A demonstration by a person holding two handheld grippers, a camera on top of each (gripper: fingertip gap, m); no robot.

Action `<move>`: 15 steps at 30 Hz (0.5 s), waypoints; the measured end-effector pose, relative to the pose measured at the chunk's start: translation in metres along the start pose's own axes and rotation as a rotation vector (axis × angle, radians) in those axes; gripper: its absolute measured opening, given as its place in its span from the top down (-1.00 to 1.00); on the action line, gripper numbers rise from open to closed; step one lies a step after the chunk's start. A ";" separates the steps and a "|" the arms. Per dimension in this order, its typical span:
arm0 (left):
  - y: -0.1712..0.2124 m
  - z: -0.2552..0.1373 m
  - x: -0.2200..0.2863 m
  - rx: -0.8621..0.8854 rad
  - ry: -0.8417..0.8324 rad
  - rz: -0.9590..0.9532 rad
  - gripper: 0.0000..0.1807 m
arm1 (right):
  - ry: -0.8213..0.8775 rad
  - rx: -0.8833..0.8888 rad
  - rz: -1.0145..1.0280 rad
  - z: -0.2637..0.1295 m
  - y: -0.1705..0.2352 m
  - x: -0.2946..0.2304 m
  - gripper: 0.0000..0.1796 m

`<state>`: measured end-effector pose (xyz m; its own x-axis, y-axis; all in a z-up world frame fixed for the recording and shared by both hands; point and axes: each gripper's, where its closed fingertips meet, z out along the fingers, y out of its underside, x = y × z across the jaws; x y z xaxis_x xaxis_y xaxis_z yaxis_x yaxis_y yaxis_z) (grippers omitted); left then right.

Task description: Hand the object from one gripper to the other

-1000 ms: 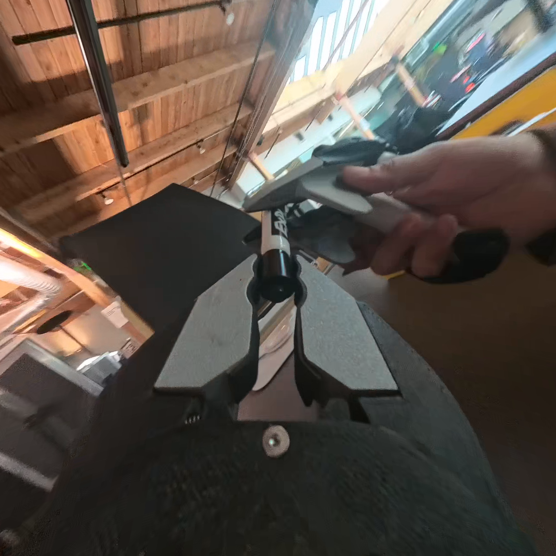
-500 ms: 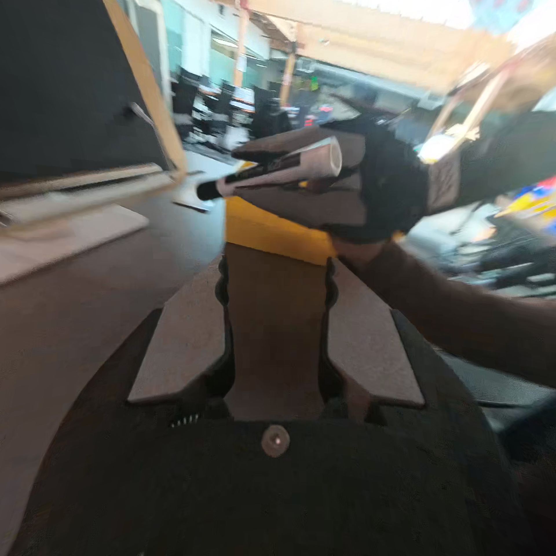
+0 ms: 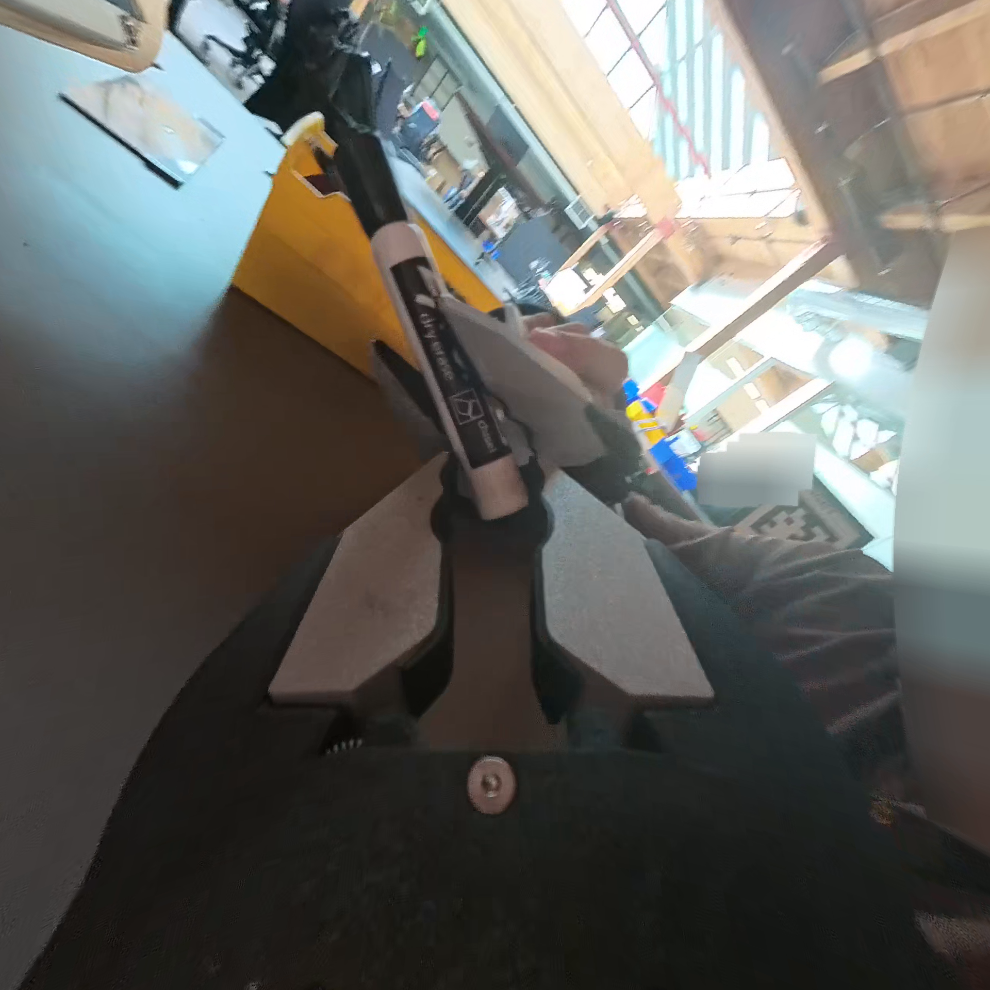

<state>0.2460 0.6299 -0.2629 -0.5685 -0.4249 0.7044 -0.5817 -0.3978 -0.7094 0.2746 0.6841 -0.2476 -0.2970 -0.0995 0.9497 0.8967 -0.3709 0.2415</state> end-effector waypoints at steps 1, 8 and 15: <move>0.003 0.000 -0.005 -0.019 -0.025 0.017 0.76 | -0.020 0.006 0.004 0.000 -0.001 -0.004 0.82; -0.002 -0.021 -0.059 -0.118 -0.430 0.379 0.81 | -0.247 0.025 0.233 -0.002 0.007 -0.032 0.55; -0.003 -0.029 -0.066 -0.452 -0.741 0.961 0.81 | -0.321 0.009 0.372 -0.005 0.016 -0.037 0.44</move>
<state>0.2685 0.6826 -0.3066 -0.4945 -0.7899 -0.3626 -0.3488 0.5625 -0.7497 0.2988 0.6774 -0.2794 0.1586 0.0667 0.9851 0.9260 -0.3563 -0.1249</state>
